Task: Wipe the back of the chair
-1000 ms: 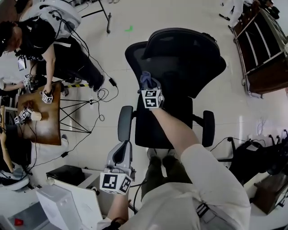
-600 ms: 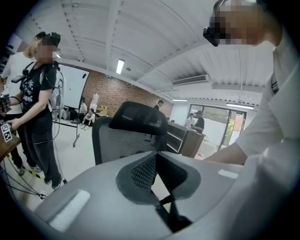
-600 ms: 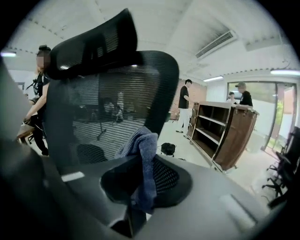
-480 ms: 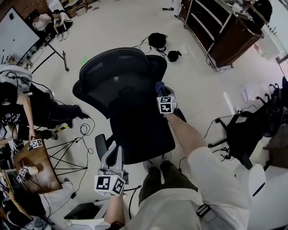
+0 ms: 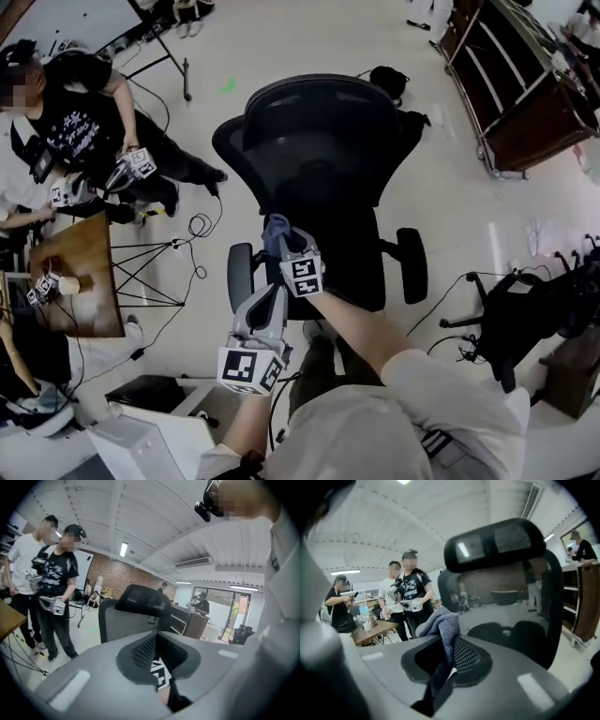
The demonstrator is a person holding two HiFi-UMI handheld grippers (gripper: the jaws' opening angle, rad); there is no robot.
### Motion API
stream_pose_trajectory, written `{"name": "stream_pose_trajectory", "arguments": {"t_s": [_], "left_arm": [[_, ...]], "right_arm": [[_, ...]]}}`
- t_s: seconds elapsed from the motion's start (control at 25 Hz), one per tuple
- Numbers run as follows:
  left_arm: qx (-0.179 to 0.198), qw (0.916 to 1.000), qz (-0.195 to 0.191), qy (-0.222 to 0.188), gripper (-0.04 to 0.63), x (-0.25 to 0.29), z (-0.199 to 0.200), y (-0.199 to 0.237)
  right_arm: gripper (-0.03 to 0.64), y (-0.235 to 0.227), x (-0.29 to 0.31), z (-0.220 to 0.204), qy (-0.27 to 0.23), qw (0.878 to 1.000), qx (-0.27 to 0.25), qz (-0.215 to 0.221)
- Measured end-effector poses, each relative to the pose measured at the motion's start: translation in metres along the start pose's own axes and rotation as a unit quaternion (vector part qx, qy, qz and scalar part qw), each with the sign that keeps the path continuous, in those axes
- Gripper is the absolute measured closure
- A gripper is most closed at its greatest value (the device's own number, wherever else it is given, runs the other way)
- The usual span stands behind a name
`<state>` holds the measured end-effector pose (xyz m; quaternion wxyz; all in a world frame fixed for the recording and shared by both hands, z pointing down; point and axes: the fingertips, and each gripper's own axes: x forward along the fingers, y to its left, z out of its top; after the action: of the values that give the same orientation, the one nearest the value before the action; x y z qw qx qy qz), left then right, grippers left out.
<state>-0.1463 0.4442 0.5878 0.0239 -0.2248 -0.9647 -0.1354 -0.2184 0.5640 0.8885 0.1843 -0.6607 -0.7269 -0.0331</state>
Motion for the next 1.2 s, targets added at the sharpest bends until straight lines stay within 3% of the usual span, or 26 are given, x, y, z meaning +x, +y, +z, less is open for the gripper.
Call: {"name": "stream_pose_trajectory", "arguments": {"t_s": [0.08, 0.2, 0.44, 0.6, 1.0, 1.2], "left_arm": [[-0.001, 0.9995, 0.029, -0.008, 0.531, -0.013, -0.003, 0.02], [-0.008, 0.9971, 0.075, -0.011, 0.531, -0.037, -0.019, 0.055], [-0.032, 0.9906, 0.133, 0.012, 0.531, -0.063, -0.062, 0.115], [-0.035, 0.9939, 0.102, 0.021, 0.531, -0.049, -0.064, 0.111], [-0.018, 0.9986, -0.02, 0.047, 0.531, 0.051, -0.069, 0.039], [0.01, 0.9985, -0.031, 0.044, 0.529, 0.087, -0.059, 0.006]], "right_arm": [[0.572, 0.01, 0.058, -0.039, 0.027, 1.0, -0.005, -0.006], [0.572, -0.007, 0.119, -0.03, 0.014, 0.999, -0.037, -0.027], [0.572, -0.064, 0.102, -0.013, -0.006, 0.997, -0.034, -0.064], [0.572, -0.104, 0.062, -0.009, -0.01, 0.996, -0.01, -0.086], [0.572, -0.229, 0.008, -0.001, -0.015, 0.987, 0.039, -0.156], [0.572, -0.297, -0.011, 0.001, -0.018, 0.979, 0.062, -0.191]]}}
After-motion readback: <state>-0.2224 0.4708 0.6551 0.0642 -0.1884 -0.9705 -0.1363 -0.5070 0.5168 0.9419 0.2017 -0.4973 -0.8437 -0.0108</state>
